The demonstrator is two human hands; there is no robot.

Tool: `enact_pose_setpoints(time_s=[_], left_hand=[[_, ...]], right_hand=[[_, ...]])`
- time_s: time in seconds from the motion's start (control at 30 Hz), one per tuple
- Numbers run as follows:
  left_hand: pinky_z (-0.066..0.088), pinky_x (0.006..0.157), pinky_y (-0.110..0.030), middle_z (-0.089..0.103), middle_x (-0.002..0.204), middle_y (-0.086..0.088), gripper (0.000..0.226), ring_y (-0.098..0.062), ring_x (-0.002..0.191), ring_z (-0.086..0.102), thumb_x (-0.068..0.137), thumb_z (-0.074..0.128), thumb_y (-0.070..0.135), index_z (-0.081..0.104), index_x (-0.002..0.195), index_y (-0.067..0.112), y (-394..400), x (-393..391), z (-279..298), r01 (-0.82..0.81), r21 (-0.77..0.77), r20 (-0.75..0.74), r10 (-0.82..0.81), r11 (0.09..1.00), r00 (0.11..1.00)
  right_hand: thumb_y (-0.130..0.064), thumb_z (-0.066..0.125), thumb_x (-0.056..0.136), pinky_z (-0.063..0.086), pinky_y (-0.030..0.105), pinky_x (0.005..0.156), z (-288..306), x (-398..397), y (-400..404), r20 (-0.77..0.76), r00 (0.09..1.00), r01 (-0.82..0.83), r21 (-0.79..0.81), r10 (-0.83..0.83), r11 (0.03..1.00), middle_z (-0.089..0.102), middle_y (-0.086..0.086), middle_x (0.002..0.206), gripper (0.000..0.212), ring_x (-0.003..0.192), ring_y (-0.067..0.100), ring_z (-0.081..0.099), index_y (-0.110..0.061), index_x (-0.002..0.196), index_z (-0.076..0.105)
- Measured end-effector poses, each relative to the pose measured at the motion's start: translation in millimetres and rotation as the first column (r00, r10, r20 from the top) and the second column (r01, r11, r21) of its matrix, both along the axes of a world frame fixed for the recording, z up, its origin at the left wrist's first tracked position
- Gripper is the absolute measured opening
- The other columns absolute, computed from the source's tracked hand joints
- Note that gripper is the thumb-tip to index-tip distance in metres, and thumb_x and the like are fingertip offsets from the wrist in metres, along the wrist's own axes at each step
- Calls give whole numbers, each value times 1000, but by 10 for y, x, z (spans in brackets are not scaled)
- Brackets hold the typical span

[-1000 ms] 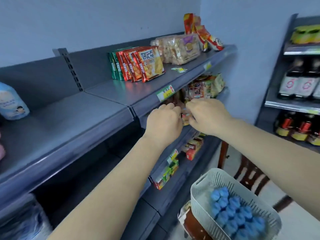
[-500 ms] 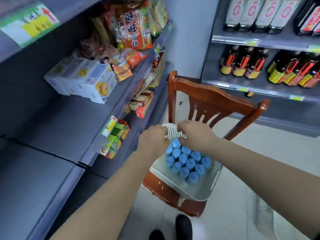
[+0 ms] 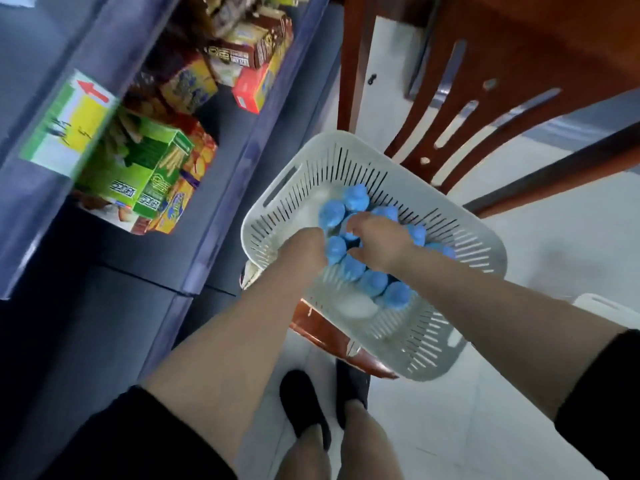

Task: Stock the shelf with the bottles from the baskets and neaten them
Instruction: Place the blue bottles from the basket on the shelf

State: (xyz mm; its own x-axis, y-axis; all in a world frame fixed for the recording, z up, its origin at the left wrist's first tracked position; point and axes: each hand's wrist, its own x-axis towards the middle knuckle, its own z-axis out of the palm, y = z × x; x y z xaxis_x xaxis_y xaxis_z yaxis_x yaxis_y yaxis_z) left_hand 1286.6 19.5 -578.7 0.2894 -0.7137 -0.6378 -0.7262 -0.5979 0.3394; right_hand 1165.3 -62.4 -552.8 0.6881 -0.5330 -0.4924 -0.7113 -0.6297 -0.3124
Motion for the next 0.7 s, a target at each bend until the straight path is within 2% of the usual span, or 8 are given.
enact_pose_setpoints(time_s=[0.1,0.13,0.23,0.33,0.4,0.5,0.63,0.7], left_hand=[[38,80,-29,57,113,-16,54,-31,108,54,68,58,33,56,114,3,-64,-60,-291,-86,52,-104,91,995,990],[38,78,-30,58,112,-17,54,-31,106,55,68,59,32,56,113,1,-77,-72,-364,-106,58,-119,112,993,987],[40,78,-34,57,114,-19,37,-33,106,54,80,63,10,53,114,-1,-62,-68,-569,-164,27,-85,166,986,982],[40,79,-30,57,118,-16,42,-31,109,54,80,64,5,52,120,1,-60,-51,-608,-201,-12,-88,199,980,976],[39,77,-27,56,122,-13,47,-29,110,54,79,65,3,52,124,5,-74,-44,-554,-203,-23,-117,199,979,973],[39,74,-25,58,119,-10,48,-28,104,58,77,66,2,54,122,10,-58,-5,-416,-236,-46,-165,225,971,960],[34,73,-21,58,113,-7,46,-23,103,55,74,71,6,57,118,11,26,64,22,-260,-154,-193,229,953,954],[37,75,-24,58,108,-7,43,-23,99,55,73,72,5,58,114,9,74,91,340,-281,-230,-226,230,932,947]], right_hand=[[-20,54,89,44,34,78,-351,109,15,-15,999,-53,0,53,999,57,9,116,28,103,28,57,-11,116,55],[-21,53,90,44,35,78,-439,137,20,-24,997,-77,0,77,997,56,9,117,29,104,28,56,-12,118,54],[-25,48,93,38,33,68,-643,183,7,-26,996,-91,-2,91,996,56,4,113,29,102,24,53,-15,119,54],[-25,48,94,36,31,64,-749,197,-7,-26,989,-148,-74,147,986,60,2,106,25,87,18,51,-15,116,51],[-26,46,94,39,33,64,-749,192,-1,-31,985,-170,-112,168,979,59,4,104,25,88,21,52,-11,115,50],[-27,43,97,36,33,69,-608,177,4,9,983,-179,-169,183,969,58,7,110,27,99,26,54,-8,115,48],[-34,35,100,22,28,72,-34,179,-6,51,954,-272,-257,294,927,56,10,114,37,101,28,55,-5,119,46],[-35,35,100,25,29,77,334,196,-26,81,946,-284,-268,315,921,58,10,115,38,102,29,54,-6,121,46]])
